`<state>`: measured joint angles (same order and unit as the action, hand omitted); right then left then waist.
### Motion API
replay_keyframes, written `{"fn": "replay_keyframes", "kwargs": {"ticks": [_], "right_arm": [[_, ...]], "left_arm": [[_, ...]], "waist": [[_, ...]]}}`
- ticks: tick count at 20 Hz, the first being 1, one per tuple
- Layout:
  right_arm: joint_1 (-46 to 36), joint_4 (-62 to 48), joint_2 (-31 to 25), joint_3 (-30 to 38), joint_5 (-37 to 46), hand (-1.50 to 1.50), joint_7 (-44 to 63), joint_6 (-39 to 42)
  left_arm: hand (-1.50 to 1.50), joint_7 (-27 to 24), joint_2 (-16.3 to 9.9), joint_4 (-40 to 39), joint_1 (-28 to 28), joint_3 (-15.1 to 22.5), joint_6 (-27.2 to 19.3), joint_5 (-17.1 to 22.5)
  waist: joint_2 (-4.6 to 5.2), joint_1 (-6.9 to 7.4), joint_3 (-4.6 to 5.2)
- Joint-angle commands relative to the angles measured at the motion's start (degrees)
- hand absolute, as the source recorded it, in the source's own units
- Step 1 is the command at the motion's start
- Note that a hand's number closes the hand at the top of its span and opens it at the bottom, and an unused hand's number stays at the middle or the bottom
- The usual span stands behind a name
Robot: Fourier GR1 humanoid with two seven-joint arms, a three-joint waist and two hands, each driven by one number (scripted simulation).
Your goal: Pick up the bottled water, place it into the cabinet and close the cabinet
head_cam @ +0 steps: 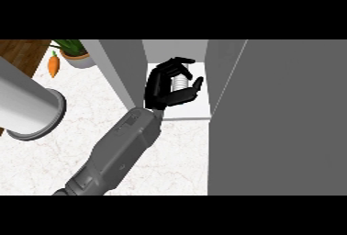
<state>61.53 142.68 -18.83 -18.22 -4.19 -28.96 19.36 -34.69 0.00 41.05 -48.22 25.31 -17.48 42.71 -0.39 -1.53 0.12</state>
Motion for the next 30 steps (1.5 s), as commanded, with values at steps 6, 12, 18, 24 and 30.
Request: {"fn": "replay_keyframes", "kwargs": {"ticks": [6,12,18,24,30], "right_arm": [[5.78,9.64,0.26,-2.83,3.70,-1.50,2.06,-3.29],[5.62,8.38,-0.21,-5.34,7.14,-1.50,-0.01,-4.17],[5.06,9.15,-8.05,-5.01,9.43,1.50,1.44,0.25],[-3.75,8.99,-16.28,-4.64,15.32,1.50,1.42,5.83],[-8.78,11.90,-16.81,-11.37,17.06,1.50,7.31,4.44]], "left_arm": [[-1.50,0.08,0.00,20.92,22.42,14.29,0.71,0.37],[-1.50,-0.21,-10.72,36.30,36.81,15.28,-2.21,-0.11],[-1.50,-1.78,-19.90,49.55,48.58,15.15,0.85,1.44],[-1.50,-6.35,-27.77,53.13,54.84,13.74,5.85,0.54],[-1.50,-10.51,-35.89,56.42,62.17,8.62,10.98,2.88]], "waist": [[-0.69,2.30,0.00],[-0.74,3.11,0.00],[-0.64,4.20,0.08],[-0.80,5.06,0.26],[-0.51,4.35,0.41]]}}
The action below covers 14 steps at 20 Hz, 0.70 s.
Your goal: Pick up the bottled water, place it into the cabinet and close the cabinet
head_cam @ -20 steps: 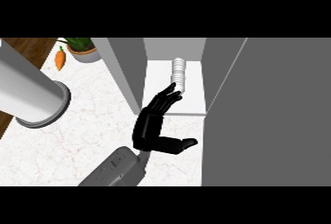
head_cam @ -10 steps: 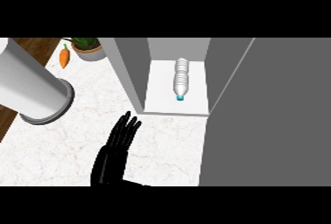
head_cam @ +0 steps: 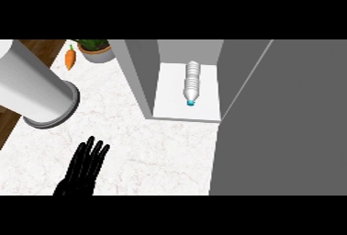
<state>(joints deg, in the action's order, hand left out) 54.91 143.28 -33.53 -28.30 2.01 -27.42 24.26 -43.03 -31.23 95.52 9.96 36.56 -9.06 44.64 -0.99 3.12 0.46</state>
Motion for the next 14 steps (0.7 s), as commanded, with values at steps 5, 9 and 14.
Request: {"fn": "replay_keyframes", "kwargs": {"ticks": [5,9,14], "right_arm": [[-6.82,10.23,0.65,-9.79,9.12,1.50,13.48,-2.79],[-11.99,8.45,2.47,-13.00,5.43,1.50,20.10,-3.91],[-22.32,5.69,2.40,-12.96,4.85,1.50,22.68,-2.65]], "left_arm": [[-1.50,-6.18,-10.67,4.15,10.29,-5.16,9.54,2.77],[-1.50,-8.62,-15.98,5.29,13.65,-8.28,14.80,4.01],[-1.50,-9.15,-17.96,5.50,14.54,-9.41,17.43,4.43]], "waist": [[0.72,0.49,0.14],[1.36,1.99,0.08],[1.73,4.35,0.20]]}}
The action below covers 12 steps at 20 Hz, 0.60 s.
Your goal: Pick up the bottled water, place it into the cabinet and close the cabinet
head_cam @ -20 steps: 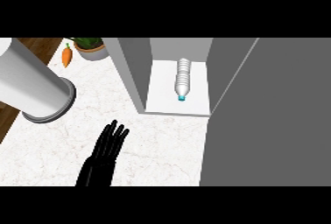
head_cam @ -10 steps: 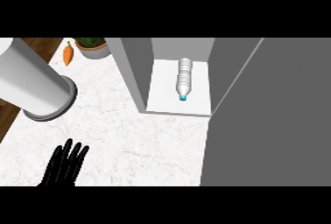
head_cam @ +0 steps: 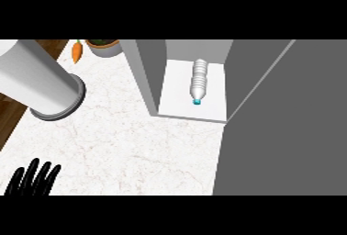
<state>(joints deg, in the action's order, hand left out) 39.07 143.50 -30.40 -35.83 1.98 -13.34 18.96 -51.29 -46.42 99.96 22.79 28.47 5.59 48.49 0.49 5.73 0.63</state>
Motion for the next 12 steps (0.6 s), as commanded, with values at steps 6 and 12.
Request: {"fn": "replay_keyframes", "kwargs": {"ticks": [6,12], "right_arm": [[-16.52,0.68,-1.02,-5.76,3.07,1.50,13.54,3.91],[-20.91,-2.71,2.46,-6.73,-0.71,1.50,16.77,2.02]], "left_arm": [[-1.50,-1.06,-4.21,-0.94,1.67,-2.96,5.84,2.04],[-1.50,-1.02,-5.46,-0.74,1.31,-4.09,6.26,1.68]], "waist": [[0.77,3.12,0.34],[1.22,3.90,0.48]]}}
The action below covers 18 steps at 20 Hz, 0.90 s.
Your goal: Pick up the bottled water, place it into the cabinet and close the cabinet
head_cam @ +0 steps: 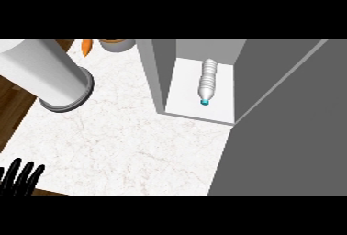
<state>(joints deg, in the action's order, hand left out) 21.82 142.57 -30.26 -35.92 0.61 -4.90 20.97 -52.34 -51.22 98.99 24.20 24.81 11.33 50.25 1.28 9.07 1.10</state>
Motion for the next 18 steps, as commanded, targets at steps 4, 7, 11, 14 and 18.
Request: {"fn": "replay_keyframes", "kwargs": {"ticks": [4,7,11,14,18], "right_arm": [[-6.03,-4.18,5.04,-5.94,-1.12,1.50,9.47,-1.07],[-6.40,-4.02,6.47,-4.47,-2.91,1.50,10.67,-1.95],[-6.51,-6.56,8.62,-3.15,-5.32,1.50,11.49,-2.63],[-6.54,-7.47,9.93,-2.90,-8.16,1.50,12.16,-2.50],[-9.08,-12.41,14.06,-1.44,-13.26,1.50,14.25,-4.17]], "left_arm": [[-1.50,-0.37,-2.98,-0.65,-0.36,-2.39,3.12,0.56],[-1.50,0.13,-2.79,-0.66,-0.37,-2.51,3.42,1.43],[-1.50,0.14,-3.21,-0.55,-0.59,-3.59,3.77,2.17],[-1.50,0.46,-3.88,0.04,-0.70,-3.98,4.24,2.29],[-1.50,0.78,-4.50,-0.41,-0.96,-5.10,4.65,3.00]], "waist": [[0.75,1.03,0.04],[1.13,0.81,0.06],[1.74,1.44,-0.07],[2.03,2.10,-0.09],[2.10,2.17,-0.35]]}}
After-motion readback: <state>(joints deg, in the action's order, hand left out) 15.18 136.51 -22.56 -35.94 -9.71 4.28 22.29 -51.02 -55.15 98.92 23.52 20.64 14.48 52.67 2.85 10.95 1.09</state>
